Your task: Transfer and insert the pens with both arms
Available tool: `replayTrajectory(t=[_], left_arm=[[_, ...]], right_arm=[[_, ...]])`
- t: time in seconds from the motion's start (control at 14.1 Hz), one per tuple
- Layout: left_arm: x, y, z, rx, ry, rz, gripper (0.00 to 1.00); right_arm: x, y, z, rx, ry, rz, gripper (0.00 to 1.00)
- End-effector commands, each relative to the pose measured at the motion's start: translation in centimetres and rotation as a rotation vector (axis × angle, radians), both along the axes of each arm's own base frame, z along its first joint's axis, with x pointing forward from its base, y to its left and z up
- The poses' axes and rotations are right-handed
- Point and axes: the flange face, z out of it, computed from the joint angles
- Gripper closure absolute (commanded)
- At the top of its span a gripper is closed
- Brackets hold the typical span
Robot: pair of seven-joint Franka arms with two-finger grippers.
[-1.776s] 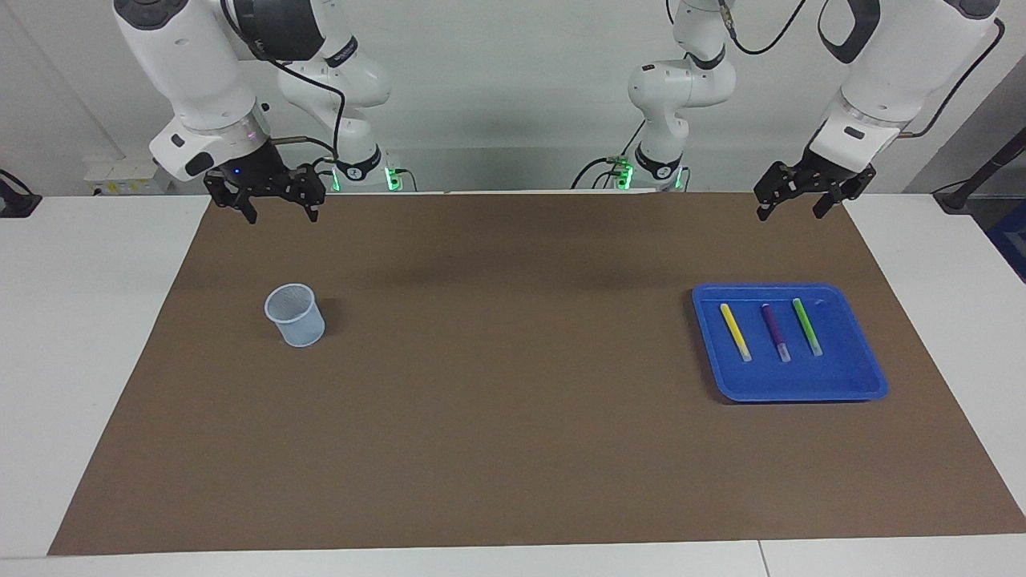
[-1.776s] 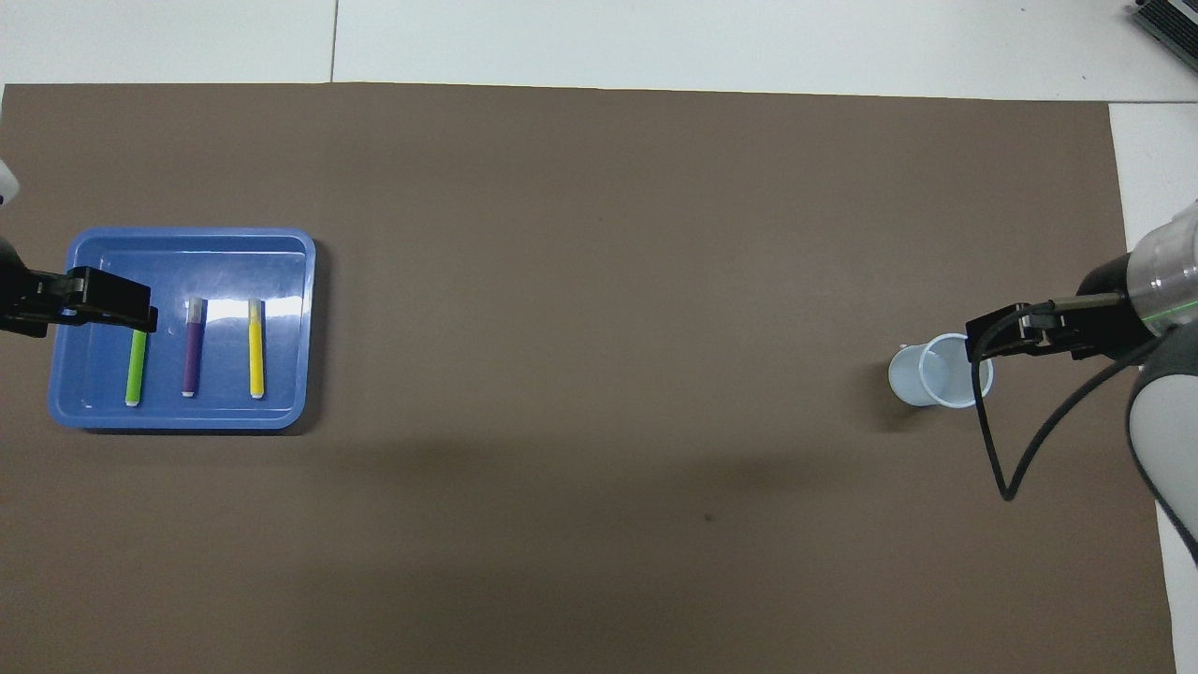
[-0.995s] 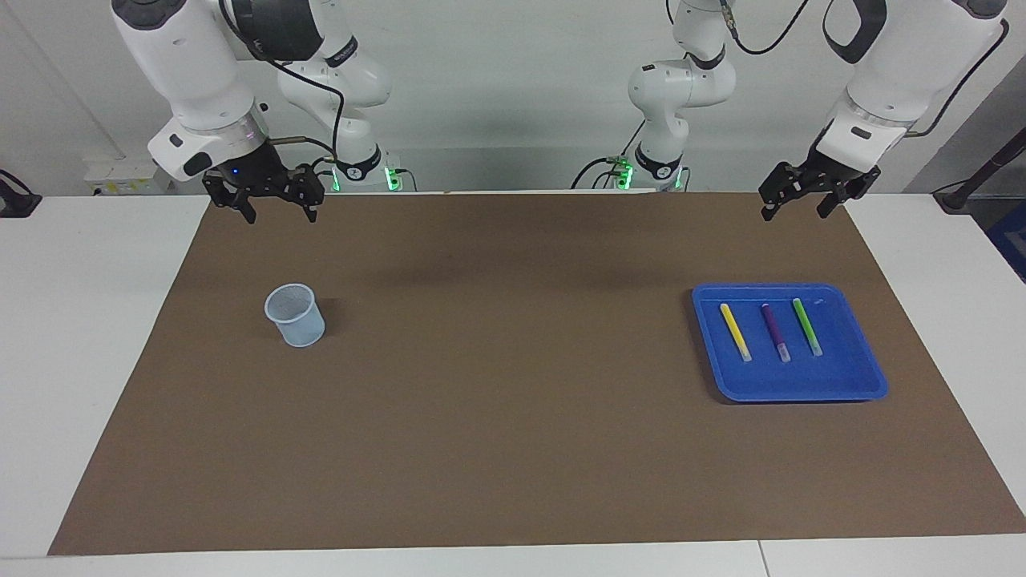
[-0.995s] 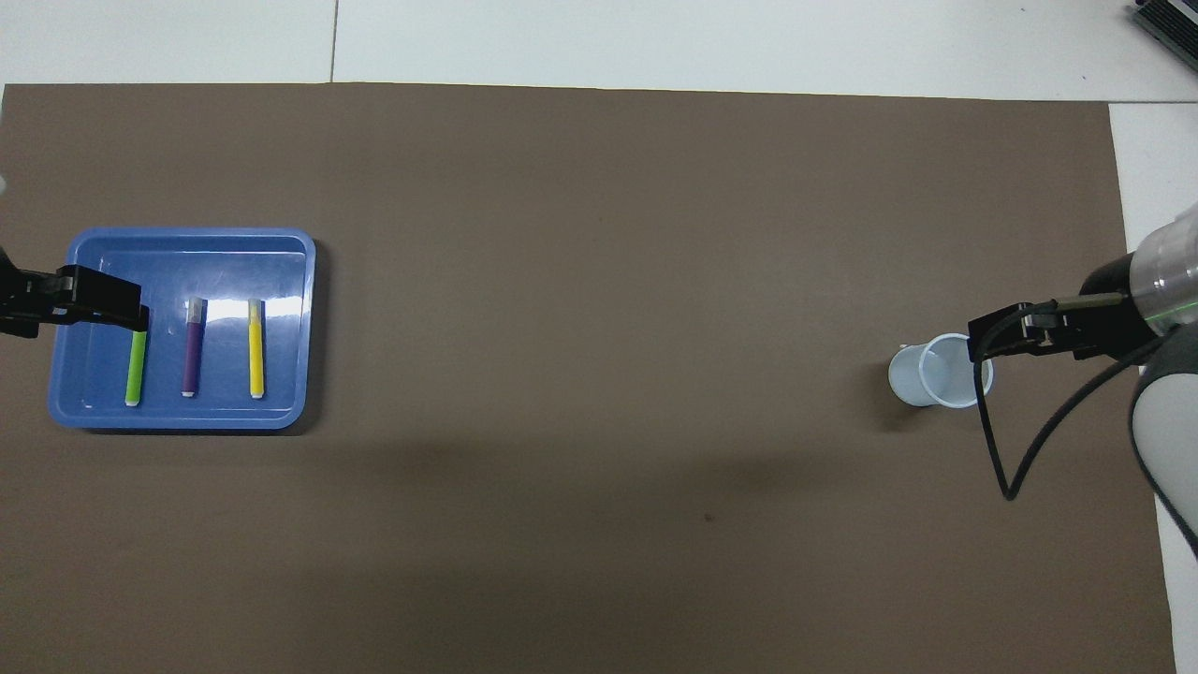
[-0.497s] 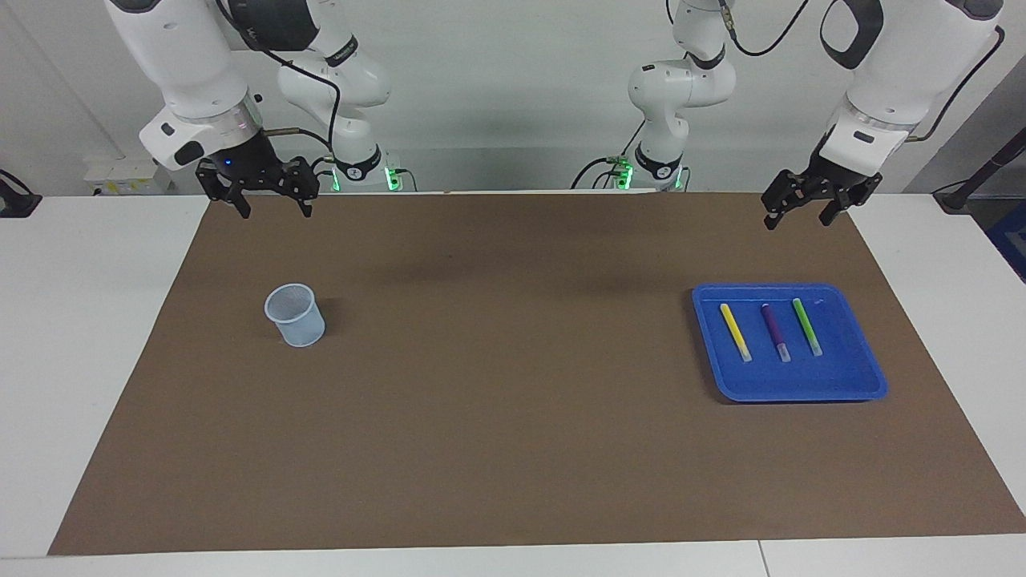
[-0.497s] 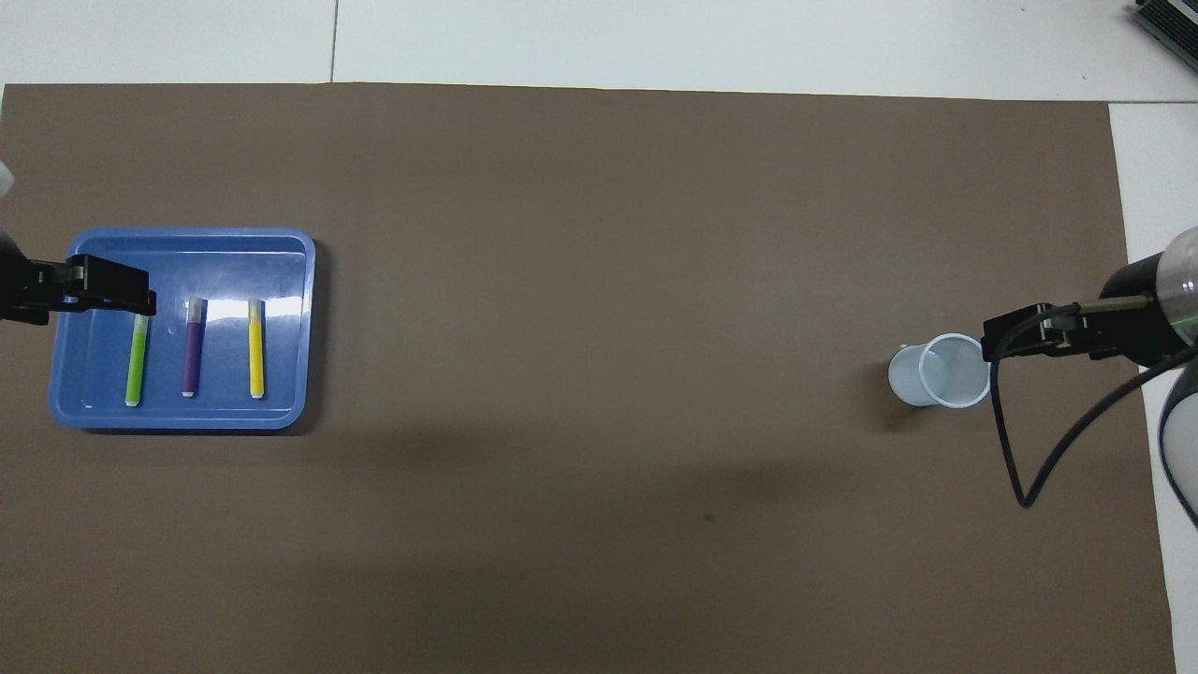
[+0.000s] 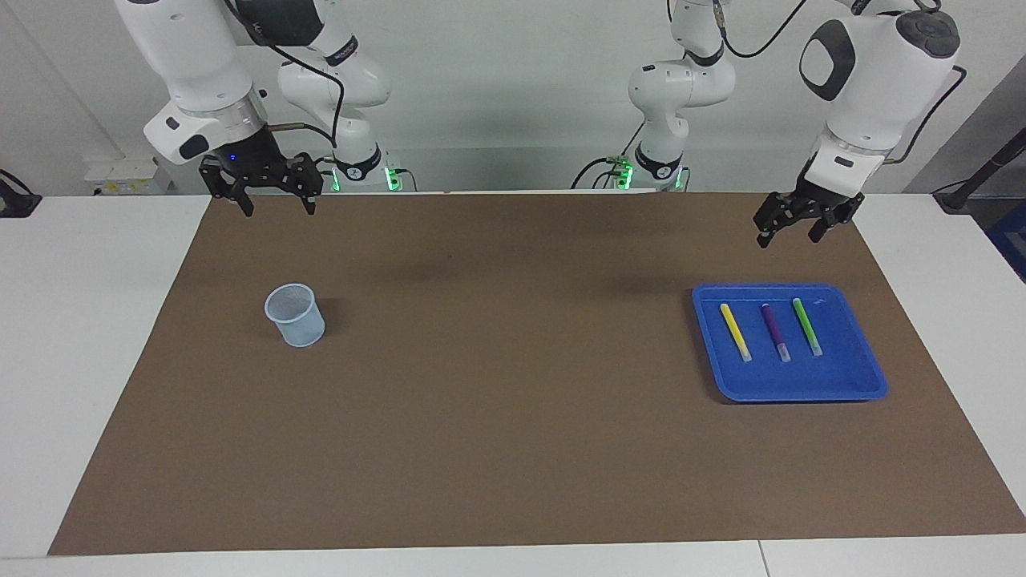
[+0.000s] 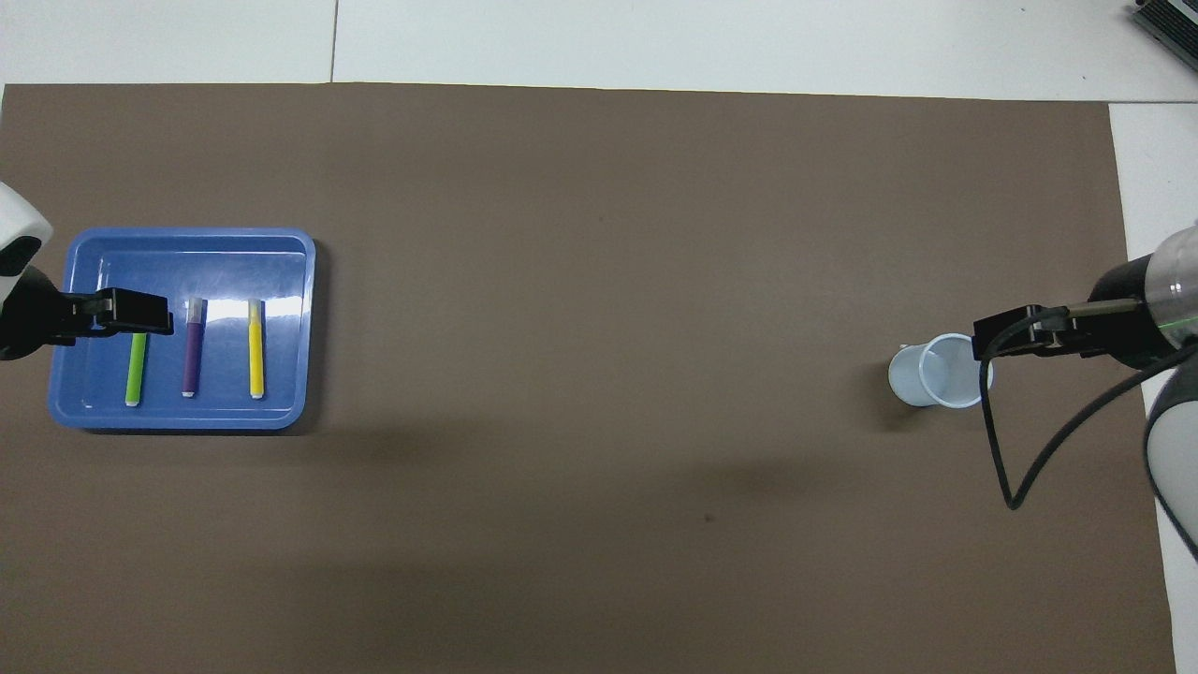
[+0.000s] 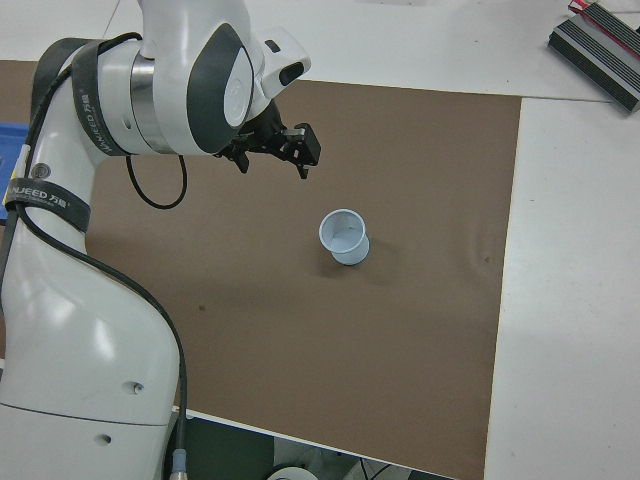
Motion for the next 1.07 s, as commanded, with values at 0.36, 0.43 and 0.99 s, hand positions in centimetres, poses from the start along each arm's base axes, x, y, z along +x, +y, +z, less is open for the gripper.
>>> replayTrajectory(t=[0.36, 0.43, 0.99], left_arm=[[2.1, 2.2, -8.5, -0.012, -0.020, 0.030, 0.00], [2.4, 2.4, -9.1, -0.012, -0.027, 0.032, 0.00], [4.9, 2.5, -16.5, -0.019, -0.046, 0.039, 0.00]], right_arm=[[-1.1, 1.0, -1.2, 0.095, 0.004, -0.025, 0.00], [-0.9, 1.0, -1.4, 0.096, -0.005, -0.028, 0.00], [-2.8, 3.0, -3.6, 0.138, -0.005, -0.097, 0.00]])
